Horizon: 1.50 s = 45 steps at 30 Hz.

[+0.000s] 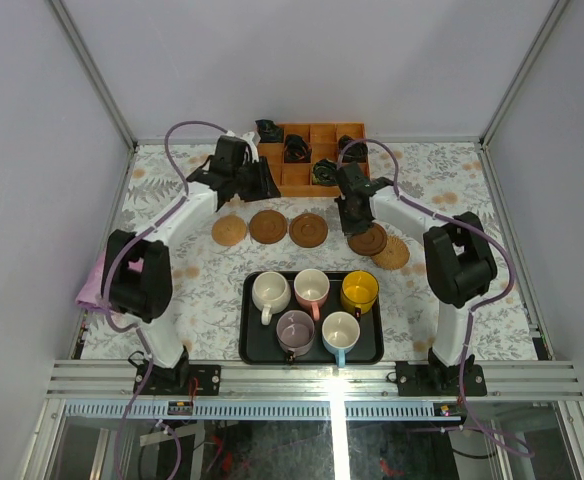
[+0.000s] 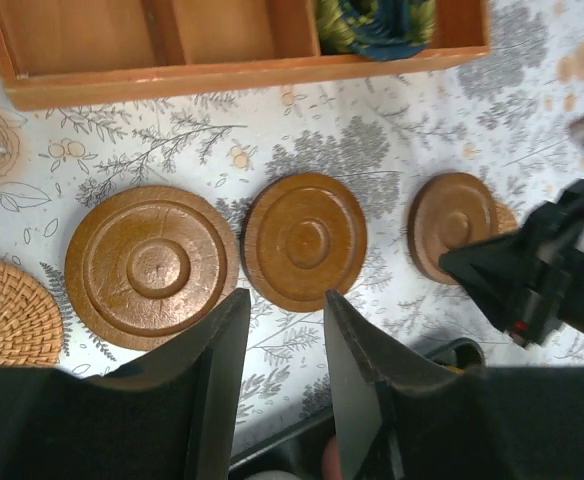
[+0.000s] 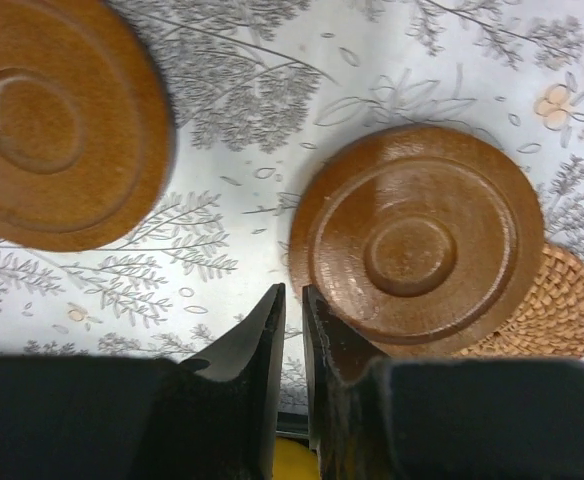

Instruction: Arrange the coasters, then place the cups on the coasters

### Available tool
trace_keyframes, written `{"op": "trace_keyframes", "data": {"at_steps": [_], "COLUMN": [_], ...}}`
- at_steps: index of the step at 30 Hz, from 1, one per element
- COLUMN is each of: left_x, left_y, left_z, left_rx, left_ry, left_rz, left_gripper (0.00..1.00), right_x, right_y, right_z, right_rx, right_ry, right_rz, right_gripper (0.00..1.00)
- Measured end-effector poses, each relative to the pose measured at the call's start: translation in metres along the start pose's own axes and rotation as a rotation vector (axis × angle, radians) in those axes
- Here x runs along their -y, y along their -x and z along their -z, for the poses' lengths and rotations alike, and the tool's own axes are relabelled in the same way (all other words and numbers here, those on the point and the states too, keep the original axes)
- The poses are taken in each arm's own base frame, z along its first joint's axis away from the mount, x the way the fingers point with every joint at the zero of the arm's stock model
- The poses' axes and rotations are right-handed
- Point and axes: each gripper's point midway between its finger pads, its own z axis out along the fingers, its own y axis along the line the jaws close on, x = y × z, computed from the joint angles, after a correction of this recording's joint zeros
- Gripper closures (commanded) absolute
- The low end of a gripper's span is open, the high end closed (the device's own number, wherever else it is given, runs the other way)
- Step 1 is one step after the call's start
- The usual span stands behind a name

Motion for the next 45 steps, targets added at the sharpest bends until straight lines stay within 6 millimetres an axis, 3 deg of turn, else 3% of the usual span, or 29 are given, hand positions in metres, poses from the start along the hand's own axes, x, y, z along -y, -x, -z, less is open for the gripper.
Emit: {"op": "trace_keyframes", "data": {"at_steps": [2,4,9,14,19,32,45], "left_x": [0.013,0.016,-0.001,-0.014,-0.016,-0.021,-0.028], "left_y": [0.013,0.013,-0.018,-0.041,-0.041,-0.044,-0.05], "left_z": [0.019,0.028,0.027,0.023,0.022,0.022,0.015], "left_rx": [0.049,0.065,0.01,-0.043,-0.042,-0.046,-0.067], "left_ry": [-0.027,-0.034,-0.004,0.029,0.037,0.053,0.064], "left_rz": [-0.02,-0.026,-0.009,0.009,0.009,0.014,0.024], "left_gripper": [0.64,0.64,0.64,0.64,0.64,0.63,0.63], "right_x": [0.008,0.017,0.04,0.049,0.044,0.014,0.009], "right_y": [-0.001,-0.004,-0.014,-0.021,-0.021,0.012,0.013], "right_z": [-0.001,-0.003,-0.01,-0.014,-0.026,-0.042,-0.046], "right_rx": [-0.003,-0.009,-0.04,-0.061,-0.078,-0.052,-0.025], "right_ry": [-0.024,-0.046,-0.093,-0.105,-0.083,0.056,0.093], "right_rz": [-0.022,-0.049,-0.114,-0.134,-0.12,-0.107,-0.113], "right_gripper": [0.81,0.82,0.82,0.83,0.83,0.83,0.83]}}
